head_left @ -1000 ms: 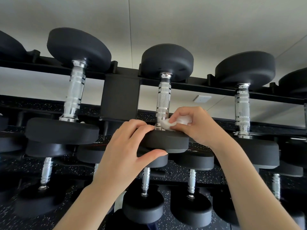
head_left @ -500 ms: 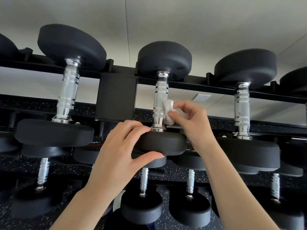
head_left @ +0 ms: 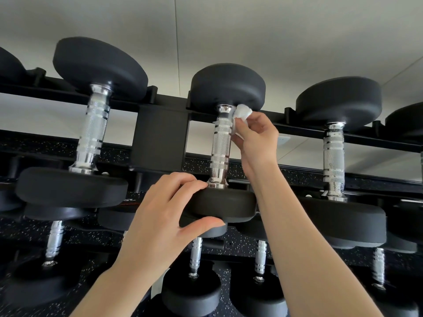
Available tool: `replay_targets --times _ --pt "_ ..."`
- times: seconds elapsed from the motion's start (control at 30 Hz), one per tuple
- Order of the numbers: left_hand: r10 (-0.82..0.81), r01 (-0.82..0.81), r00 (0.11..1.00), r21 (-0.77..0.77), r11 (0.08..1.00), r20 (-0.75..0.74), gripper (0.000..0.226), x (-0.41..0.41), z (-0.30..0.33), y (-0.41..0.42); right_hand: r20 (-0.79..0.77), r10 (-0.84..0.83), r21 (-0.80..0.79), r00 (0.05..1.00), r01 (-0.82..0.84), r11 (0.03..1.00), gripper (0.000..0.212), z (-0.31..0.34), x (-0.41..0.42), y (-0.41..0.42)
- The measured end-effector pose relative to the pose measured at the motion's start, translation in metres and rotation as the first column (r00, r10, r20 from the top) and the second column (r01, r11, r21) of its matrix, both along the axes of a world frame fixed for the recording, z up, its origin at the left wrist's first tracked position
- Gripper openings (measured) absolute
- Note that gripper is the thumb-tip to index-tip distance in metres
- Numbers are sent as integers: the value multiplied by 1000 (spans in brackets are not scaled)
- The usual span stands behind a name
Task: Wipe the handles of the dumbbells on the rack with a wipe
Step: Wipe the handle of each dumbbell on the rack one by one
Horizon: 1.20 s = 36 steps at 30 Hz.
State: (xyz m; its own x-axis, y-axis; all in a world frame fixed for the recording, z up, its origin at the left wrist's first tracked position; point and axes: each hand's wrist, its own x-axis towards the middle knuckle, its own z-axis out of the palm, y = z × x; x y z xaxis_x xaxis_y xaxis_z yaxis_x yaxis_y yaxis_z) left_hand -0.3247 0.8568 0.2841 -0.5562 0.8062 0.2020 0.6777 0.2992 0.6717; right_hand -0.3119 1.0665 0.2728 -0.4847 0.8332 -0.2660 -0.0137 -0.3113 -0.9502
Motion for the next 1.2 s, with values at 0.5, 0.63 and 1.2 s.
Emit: replay_targets --times 0.5,0.63,1.2 --pt "6 -6 1000 -3 1000 -14 51 2 -1 0 -211 252 -260 945 -302 917 16 -14 7 11" --pt "3 -3 1000 3 1000 -21 51 3 0 0 -247 315 -299 916 -382 875 18 -17 13 9" --pt "3 -3 999 -17 1000 -34 52 3 0 -1 -298 308 -302 903 -396 867 19 -15 20 5"
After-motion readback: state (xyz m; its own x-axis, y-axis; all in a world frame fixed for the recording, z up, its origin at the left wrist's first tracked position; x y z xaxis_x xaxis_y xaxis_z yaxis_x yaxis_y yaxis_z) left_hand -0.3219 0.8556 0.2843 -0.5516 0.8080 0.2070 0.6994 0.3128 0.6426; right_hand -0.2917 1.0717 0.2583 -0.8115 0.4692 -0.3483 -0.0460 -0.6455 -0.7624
